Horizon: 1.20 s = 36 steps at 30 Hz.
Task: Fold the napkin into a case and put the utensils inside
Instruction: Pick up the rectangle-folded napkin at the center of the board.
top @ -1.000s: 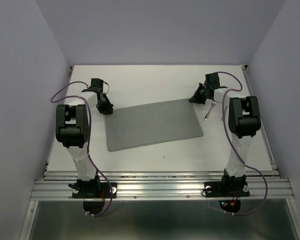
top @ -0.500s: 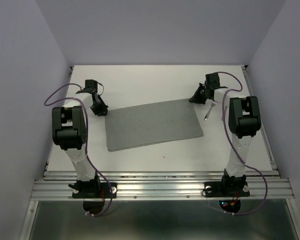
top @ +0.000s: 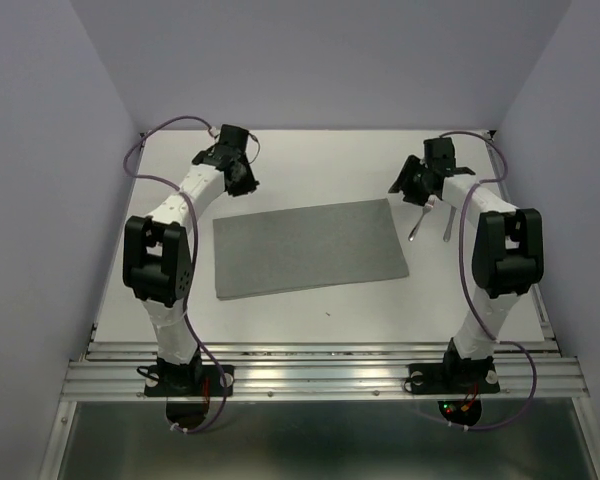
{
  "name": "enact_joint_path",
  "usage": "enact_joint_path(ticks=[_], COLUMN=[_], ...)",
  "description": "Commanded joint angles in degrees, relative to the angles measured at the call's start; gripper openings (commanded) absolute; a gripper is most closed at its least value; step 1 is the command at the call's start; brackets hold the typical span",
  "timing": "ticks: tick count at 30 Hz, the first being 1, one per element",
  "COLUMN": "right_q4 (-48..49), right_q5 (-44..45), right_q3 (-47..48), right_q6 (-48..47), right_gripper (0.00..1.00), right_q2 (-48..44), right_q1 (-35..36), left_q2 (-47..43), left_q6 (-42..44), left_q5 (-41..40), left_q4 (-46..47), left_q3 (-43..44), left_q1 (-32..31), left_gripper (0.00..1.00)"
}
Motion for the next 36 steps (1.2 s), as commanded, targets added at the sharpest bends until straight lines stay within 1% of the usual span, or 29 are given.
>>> enact_joint_path(ticks=[1, 3, 4, 7, 12, 16, 22, 29, 36], right_q4=[-2.4, -2.4, -2.5, -2.6, -2.8, -2.8, -2.7, -2.8, -2.5], right_q5=[4.6, 3.9, 3.7, 3.5, 1.1, 0.0, -0.4, -0.6, -0.9], right_q3=[-3.6, -7.0, -7.9, -10.7, -12.2, -11.7, -11.4, -11.0, -11.0], right_q6=[-2.4, -2.7, -3.3, -4.0, -4.8, -5.2, -5.2, -5.2, -4.8], right_gripper=[0.56, 0.56, 0.56, 0.56, 0.56, 0.55, 0.55, 0.55, 0.53], right_q2=[-6.3, -7.6, -8.6, -9.4, -9.2, -7.8, -7.3, -7.7, -7.5], right_q1=[-0.4, -0.4, -0.4, -0.4, -0.4, -0.4, 0.1, 0.1, 0.6], left_q2=[1.4, 4.3, 5.3, 9.2, 14.5, 17.8, 18.2, 18.0, 21.5], left_q6=[0.0, -0.6, -1.2, -1.6, -2.1, -1.0, -0.6, -0.6, -0.8], left_q5=[1.3, 4.0, 7.3, 10.8, 13.4, 12.1, 10.3, 9.9, 10.3], left_q4=[-2.6, -1.4, -1.0, 0.5, 2.0, 0.5, 0.9, 1.7, 2.8], left_q3=[6.2, 7.6, 8.9, 11.5, 14.5, 16.5, 15.8, 16.0, 17.2], left_q1=[-6.2, -8.5, -10.2, -12.9, -14.2, -14.0, -13.9, -13.4, -13.2], left_gripper=[0.26, 0.26, 0.26, 0.26, 0.26, 0.25, 0.25, 0.25, 0.25])
